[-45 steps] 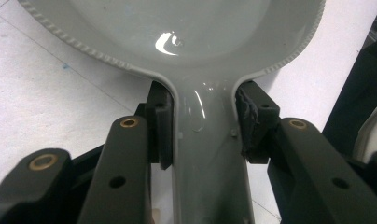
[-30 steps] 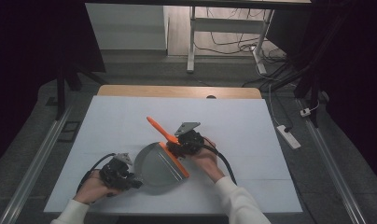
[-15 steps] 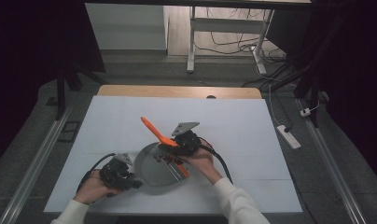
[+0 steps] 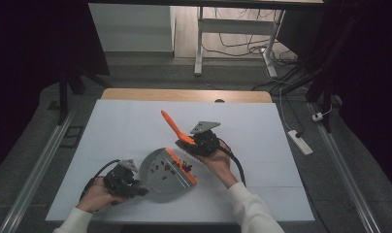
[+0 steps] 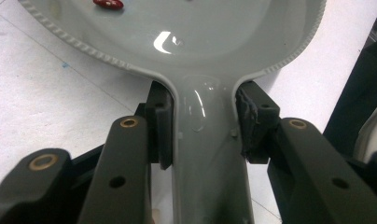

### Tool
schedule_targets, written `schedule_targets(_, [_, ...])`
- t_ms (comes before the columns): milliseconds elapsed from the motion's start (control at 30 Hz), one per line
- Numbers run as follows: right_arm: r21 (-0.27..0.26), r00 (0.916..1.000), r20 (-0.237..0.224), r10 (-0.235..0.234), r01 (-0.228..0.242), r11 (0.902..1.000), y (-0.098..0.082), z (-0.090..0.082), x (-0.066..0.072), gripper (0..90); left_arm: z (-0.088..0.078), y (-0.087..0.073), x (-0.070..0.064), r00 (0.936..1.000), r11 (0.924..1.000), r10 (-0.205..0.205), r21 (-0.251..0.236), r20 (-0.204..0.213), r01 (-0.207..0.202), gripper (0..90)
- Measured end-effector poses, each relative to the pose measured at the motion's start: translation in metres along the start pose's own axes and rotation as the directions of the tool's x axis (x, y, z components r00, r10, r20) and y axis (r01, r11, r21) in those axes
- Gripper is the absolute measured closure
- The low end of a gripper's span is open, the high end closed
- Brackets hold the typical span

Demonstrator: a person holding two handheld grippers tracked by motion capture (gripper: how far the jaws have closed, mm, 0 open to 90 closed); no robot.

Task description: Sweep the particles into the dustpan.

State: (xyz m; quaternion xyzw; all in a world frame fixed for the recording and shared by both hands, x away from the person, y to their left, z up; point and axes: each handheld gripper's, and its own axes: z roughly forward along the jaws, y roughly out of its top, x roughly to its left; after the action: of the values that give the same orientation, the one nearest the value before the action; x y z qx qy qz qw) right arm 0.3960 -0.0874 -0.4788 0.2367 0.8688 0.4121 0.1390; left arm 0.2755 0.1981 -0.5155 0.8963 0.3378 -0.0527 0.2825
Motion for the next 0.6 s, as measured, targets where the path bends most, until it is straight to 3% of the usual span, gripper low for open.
schedule_targets(300, [0.063,0.9997,0.019,-0.019,0.017,0.9979,-0.008,0.014,0.001,70.4,0.0,0.0,0.0,1.0,1.0,-0.003,-0.001,0.0,0.003,61.9])
schedule_targets(600, [0.066,0.9992,-0.015,-0.038,0.039,0.9971,-0.008,0.02,0.012,70.3,0.0,0.0,0.0,1.0,1.0,-0.002,-0.001,-0.001,0.002,61.9])
